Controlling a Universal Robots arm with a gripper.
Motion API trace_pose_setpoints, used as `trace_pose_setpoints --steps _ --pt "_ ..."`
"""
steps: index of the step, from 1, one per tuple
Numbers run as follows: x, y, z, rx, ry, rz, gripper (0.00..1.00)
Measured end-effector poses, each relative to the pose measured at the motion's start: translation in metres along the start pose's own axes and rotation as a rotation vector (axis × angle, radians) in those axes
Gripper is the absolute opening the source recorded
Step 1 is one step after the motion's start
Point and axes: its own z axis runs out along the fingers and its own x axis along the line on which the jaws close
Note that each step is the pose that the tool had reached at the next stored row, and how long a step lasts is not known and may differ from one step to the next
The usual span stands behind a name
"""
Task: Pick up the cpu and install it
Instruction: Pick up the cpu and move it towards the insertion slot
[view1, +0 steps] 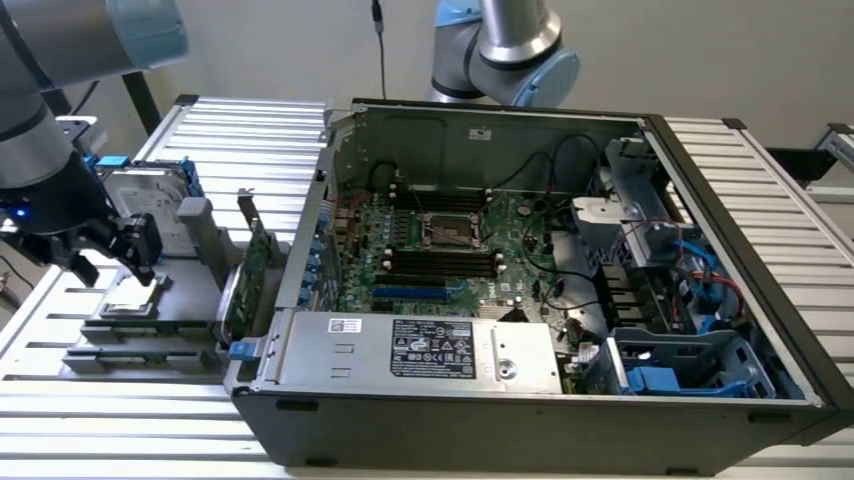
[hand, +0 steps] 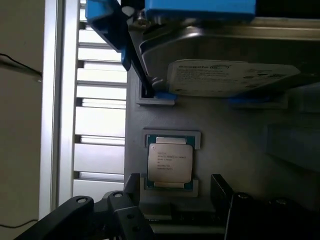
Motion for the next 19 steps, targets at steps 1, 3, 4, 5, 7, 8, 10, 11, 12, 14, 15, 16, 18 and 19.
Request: trace_pose_setpoints --steps 1,3,4,5,7,8,10,11,12,14,15,16,18,19 --pt "0.0 0.0005 0.0018 0.0 0.0 0.002 0.67" --pt "0.0 0.0017 0.0054 0.0 -0.0002 0.009 0.67" --pt "0.0 0.0024 0.0073 -0.0001 -0.0004 0.014 0.67" --pt "0.0 0.0031 0.0091 -0.0001 -0.0005 0.018 0.67" --pt "0.001 0.0039 0.0127 -0.0001 -0.0007 0.024 0.67" --pt "0.001 0.0042 0.0145 0.0 -0.0007 0.026 0.67" --pt "0.001 0.0042 0.0161 -0.0001 -0.0007 0.027 0.67" --pt "0.001 0.0042 0.0162 0.0001 -0.0005 0.028 0.67" --pt "0.001 0.0043 0.0165 0.0001 -0.0005 0.028 0.67" --pt "0.001 0.0043 0.0176 -0.0002 -0.0009 0.028 0.67" --pt "0.001 0.0043 0.0185 -0.0002 -0.001 0.028 0.67" --pt "0.001 0.0043 0.0193 -0.0001 -0.0007 0.028 0.67" --pt "0.001 0.0042 0.0211 -0.0001 -0.0008 0.028 0.67" --pt "0.001 0.0042 0.0221 -0.0001 -0.0008 0.028 0.67"
